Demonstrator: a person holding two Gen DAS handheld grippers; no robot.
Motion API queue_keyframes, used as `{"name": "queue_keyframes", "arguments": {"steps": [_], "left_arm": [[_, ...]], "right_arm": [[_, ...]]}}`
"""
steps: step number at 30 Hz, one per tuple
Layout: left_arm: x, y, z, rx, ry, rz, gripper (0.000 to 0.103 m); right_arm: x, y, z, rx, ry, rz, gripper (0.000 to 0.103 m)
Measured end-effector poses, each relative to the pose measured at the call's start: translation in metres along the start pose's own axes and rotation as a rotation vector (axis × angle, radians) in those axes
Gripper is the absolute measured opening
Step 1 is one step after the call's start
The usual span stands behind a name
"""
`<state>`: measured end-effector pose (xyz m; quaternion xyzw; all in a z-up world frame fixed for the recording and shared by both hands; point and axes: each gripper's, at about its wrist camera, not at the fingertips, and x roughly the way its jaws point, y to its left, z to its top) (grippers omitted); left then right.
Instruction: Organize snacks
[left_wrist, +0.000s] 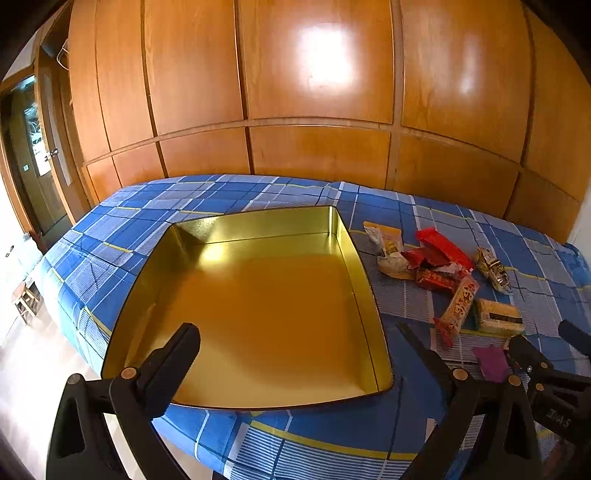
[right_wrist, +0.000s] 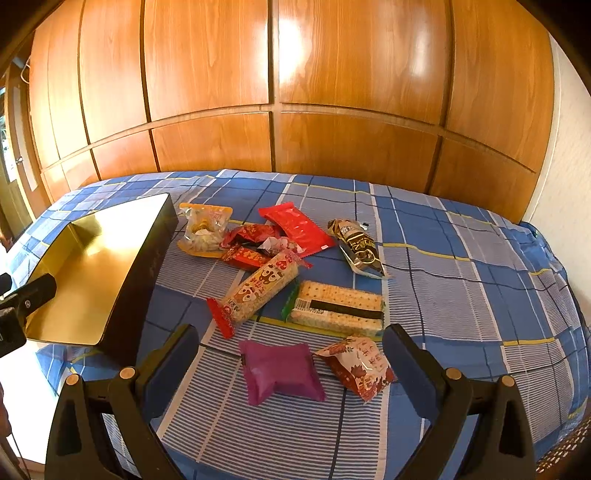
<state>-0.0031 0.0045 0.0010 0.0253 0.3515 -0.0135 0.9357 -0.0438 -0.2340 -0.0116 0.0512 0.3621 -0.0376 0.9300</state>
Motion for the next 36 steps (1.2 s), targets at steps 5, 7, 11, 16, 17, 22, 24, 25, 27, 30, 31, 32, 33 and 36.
{"name": "queue_keyframes", "arguments": {"steps": [5,7,11,16,17,22,24,25,27,30,31,32,33,36], "left_arm": [[-0.001,-0.004,-0.002,0.012,-0.001,-0.019,0.103],[-0.001,-0.007,-0.002,0.019,-0.001,-0.02,0.103],[-0.003,-0.011,-0.002,0.032,-0.001,-0.027,0.103],[-0.006,-0.015,-0.002,0.048,-0.007,-0.037,0.103],[-0.006,-0.016,-0.002,0.053,-0.007,-0.04,0.103],[-0.007,-0.02,-0.002,0.066,-0.008,-0.051,0.103],[-0.007,-0.021,-0.002,0.07,-0.009,-0.051,0.103],[-0.007,-0.021,-0.002,0.072,-0.009,-0.051,0.103],[-0.007,-0.021,-0.002,0.075,-0.008,-0.053,0.103],[-0.008,-0.024,-0.002,0.083,-0.007,-0.058,0.103],[-0.008,-0.024,-0.002,0.086,-0.007,-0.059,0.103],[-0.008,-0.026,-0.002,0.091,-0.007,-0.061,0.103],[-0.009,-0.026,-0.002,0.093,-0.007,-0.062,0.103],[-0.009,-0.03,-0.002,0.106,-0.005,-0.067,0.103]], "right_arm": [[-0.005,0.002,0.005,-0.01,-0.012,-0.034,0.101],[-0.008,0.002,0.006,-0.019,-0.026,-0.048,0.101],[-0.011,0.002,0.008,-0.022,-0.039,-0.048,0.101],[-0.015,0.003,0.009,-0.028,-0.051,-0.052,0.101],[-0.016,0.003,0.01,-0.027,-0.054,-0.05,0.101],[-0.02,0.005,0.011,-0.038,-0.071,-0.052,0.101],[-0.02,0.006,0.012,-0.039,-0.074,-0.049,0.101],[-0.02,0.006,0.012,-0.04,-0.074,-0.048,0.101],[-0.021,0.007,0.012,-0.043,-0.077,-0.052,0.101],[-0.022,0.005,0.013,-0.035,-0.08,-0.055,0.101],[-0.022,0.004,0.013,-0.031,-0.08,-0.056,0.101],[-0.023,0.003,0.014,-0.028,-0.082,-0.055,0.101],[-0.023,0.002,0.014,-0.026,-0.082,-0.055,0.101],[-0.023,0.001,0.014,-0.021,-0.083,-0.054,0.101]]}}
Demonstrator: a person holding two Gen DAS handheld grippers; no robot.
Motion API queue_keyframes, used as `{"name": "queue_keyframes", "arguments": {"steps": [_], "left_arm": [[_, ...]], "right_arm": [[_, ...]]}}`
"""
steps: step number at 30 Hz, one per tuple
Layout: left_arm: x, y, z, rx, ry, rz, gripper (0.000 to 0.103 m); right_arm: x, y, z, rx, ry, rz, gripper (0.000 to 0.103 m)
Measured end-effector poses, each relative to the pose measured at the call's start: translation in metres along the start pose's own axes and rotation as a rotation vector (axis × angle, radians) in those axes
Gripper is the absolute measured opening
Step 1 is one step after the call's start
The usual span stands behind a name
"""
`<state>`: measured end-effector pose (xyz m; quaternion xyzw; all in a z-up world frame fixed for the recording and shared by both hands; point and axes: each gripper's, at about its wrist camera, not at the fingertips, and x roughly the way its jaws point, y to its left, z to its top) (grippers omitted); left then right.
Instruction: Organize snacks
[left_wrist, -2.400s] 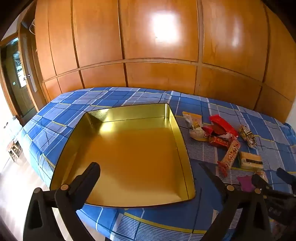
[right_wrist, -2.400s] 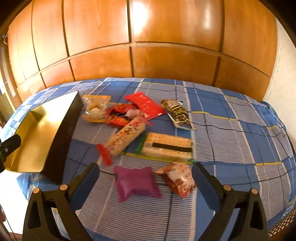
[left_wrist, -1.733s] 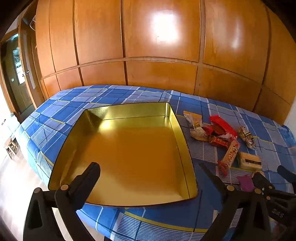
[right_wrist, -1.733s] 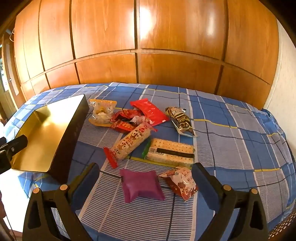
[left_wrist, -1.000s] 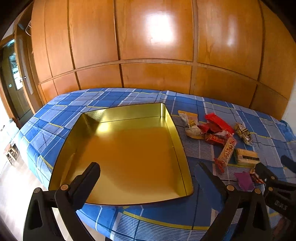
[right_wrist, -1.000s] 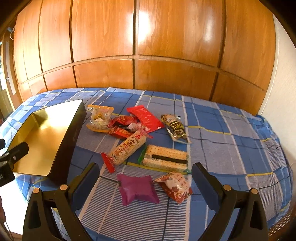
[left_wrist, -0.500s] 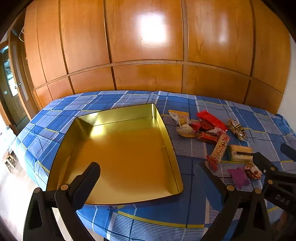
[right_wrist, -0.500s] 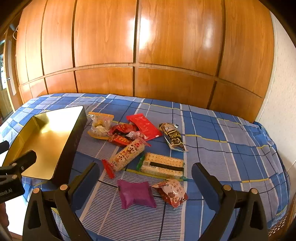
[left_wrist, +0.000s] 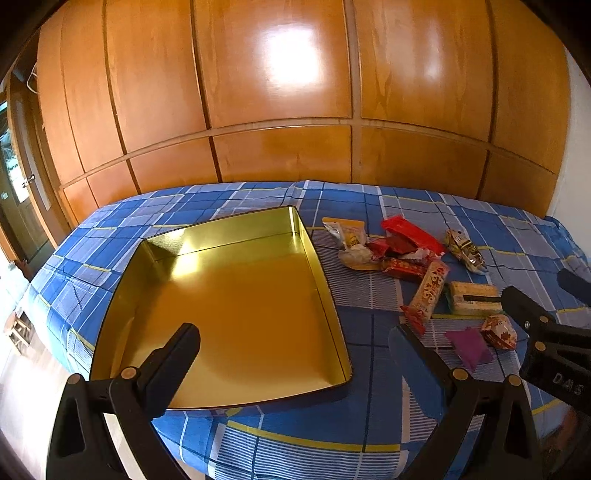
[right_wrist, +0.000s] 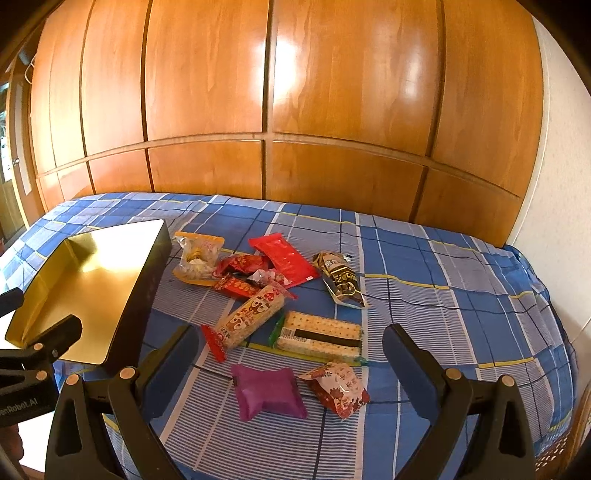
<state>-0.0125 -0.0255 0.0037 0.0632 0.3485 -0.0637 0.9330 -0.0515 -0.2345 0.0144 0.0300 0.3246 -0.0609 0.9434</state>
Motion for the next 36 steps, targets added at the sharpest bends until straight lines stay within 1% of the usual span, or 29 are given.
{"name": "queue_keyframes", "arguments": {"steps": [10,14,17,20,23,26,29,32,36], "left_arm": [[-0.001,-0.011,0.0,0.038,-0.001,-0.015,0.103],[-0.001,-0.017,-0.001,0.055,0.0,-0.035,0.103],[-0.001,-0.022,0.0,0.072,0.005,-0.056,0.103],[0.003,-0.028,-0.001,0.094,0.028,-0.083,0.103],[0.008,-0.035,-0.002,0.114,0.059,-0.125,0.103],[0.015,-0.042,0.001,0.13,0.086,-0.175,0.103],[0.026,-0.048,0.007,0.125,0.129,-0.219,0.101],[0.033,-0.058,0.011,0.157,0.135,-0.218,0.099],[0.048,-0.076,0.015,0.235,0.158,-0.199,0.088]], "right_arm": [[0.005,-0.006,-0.003,0.015,0.014,-0.001,0.101],[0.009,-0.01,-0.006,0.024,0.028,-0.003,0.101],[0.016,-0.017,-0.008,0.041,0.054,0.009,0.101],[0.024,-0.034,-0.008,0.068,0.087,0.012,0.101],[0.033,-0.059,-0.002,0.072,0.123,0.02,0.101],[0.041,-0.089,0.009,0.07,0.158,0.03,0.101],[0.051,-0.115,0.022,0.046,0.209,0.037,0.101],[0.062,-0.134,0.032,-0.017,0.25,0.051,0.101],[0.081,-0.151,0.032,-0.085,0.299,0.063,0.1]]}}
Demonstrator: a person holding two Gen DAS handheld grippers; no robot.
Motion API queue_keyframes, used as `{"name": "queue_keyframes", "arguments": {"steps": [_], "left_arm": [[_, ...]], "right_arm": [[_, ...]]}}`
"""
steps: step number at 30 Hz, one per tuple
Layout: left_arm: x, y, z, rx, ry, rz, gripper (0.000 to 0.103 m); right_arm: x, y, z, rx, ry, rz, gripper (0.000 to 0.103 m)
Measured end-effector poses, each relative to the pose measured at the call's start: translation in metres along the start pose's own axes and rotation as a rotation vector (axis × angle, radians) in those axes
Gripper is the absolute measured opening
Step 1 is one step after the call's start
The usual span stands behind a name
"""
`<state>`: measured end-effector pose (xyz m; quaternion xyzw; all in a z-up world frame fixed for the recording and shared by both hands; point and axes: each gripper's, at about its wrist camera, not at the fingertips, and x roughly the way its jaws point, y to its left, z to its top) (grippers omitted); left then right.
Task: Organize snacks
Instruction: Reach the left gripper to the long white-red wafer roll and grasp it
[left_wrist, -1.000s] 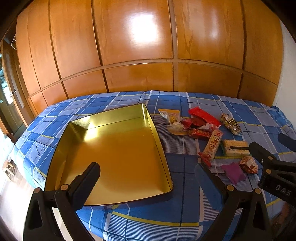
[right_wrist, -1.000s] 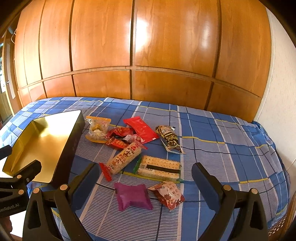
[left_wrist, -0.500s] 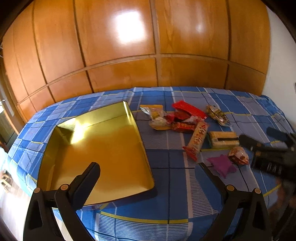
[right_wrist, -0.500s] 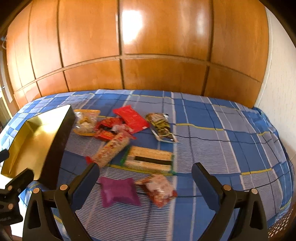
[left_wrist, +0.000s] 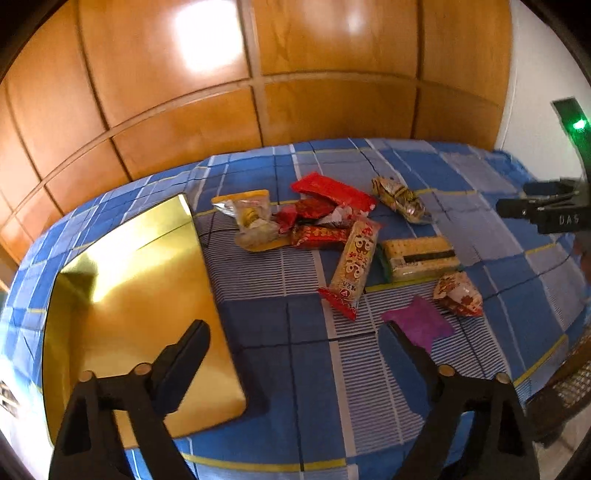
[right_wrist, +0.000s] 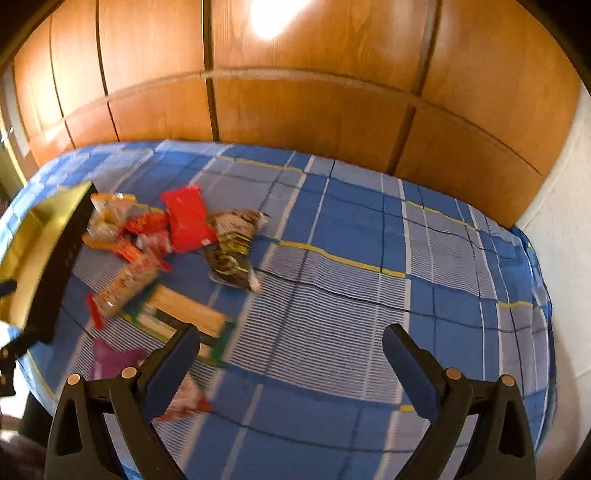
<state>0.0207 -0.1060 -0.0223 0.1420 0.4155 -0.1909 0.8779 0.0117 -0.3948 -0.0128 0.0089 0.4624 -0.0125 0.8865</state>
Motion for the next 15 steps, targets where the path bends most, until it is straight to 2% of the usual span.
{"name": "queue_keyframes", "arguments": {"steps": [3,5,7,15], "left_arm": [[0.012,-0.009,0.006,0.037,0.018,0.009,0.084],[0.019,-0.013,0.01,0.054,0.027,0.014,0.083],[0.028,-0.019,0.015,0.07,0.035,0.016,0.082],[0.065,-0.028,0.032,0.076,0.106,-0.048,0.064]], "right_arm": [[0.015,-0.013,0.0,-0.005,0.027,0.014,0.097],[0.026,-0.025,-0.003,0.044,0.039,0.035,0.091],[0.034,-0.034,-0.004,0.092,0.074,0.042,0.09],[0.033,-0.037,-0.002,0.121,0.07,0.067,0.09]]}}
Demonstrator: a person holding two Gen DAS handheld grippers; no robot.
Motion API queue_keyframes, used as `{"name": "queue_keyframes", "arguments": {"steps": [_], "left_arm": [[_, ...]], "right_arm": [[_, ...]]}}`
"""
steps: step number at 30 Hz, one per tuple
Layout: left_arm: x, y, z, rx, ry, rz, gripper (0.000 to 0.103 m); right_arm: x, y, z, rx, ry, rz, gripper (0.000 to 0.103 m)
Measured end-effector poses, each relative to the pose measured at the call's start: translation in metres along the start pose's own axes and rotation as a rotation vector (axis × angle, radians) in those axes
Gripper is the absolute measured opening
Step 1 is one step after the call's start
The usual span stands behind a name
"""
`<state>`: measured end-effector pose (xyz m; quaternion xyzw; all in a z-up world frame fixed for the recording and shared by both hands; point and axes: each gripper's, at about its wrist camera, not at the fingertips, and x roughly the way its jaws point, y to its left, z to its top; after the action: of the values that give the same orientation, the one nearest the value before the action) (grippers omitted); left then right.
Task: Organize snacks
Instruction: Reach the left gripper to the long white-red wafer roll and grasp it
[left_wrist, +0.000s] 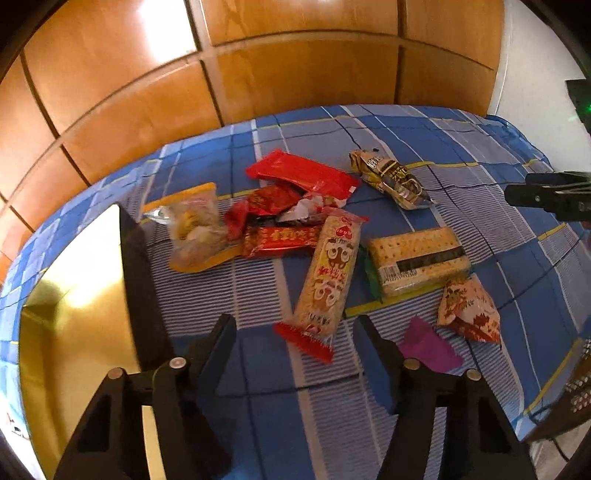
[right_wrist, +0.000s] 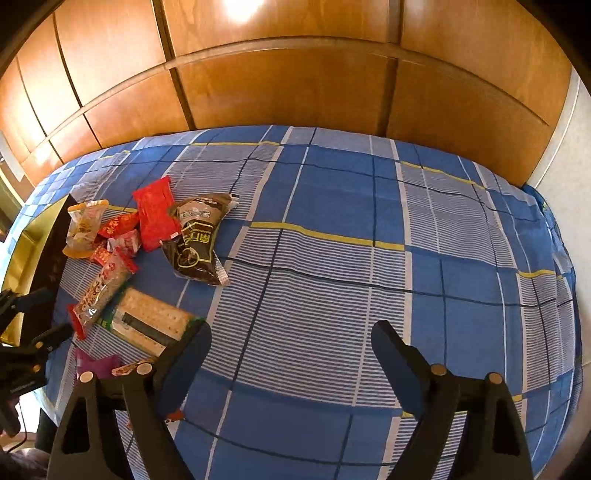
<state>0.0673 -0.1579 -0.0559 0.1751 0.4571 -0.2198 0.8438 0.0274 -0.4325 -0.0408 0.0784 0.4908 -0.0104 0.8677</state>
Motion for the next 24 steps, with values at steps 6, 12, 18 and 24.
{"name": "queue_keyframes", "arguments": {"steps": [6,12,18,24], "left_arm": [[0.009,-0.002,0.007,0.007,0.007,-0.046,0.062],[0.018,-0.003,0.014,0.03,0.022,-0.087,0.055],[0.028,-0.005,0.022,0.062,0.043,-0.112,0.047],[0.042,-0.012,0.029,0.088,0.072,-0.121,0.033]], "right_arm": [[0.002,0.001,0.001,-0.008,0.003,-0.008,0.09],[0.004,0.002,0.002,-0.018,0.013,-0.009,0.09],[0.005,0.003,0.002,-0.023,0.019,-0.003,0.089],[0.004,0.004,0.002,-0.026,0.023,0.0,0.086]]}}
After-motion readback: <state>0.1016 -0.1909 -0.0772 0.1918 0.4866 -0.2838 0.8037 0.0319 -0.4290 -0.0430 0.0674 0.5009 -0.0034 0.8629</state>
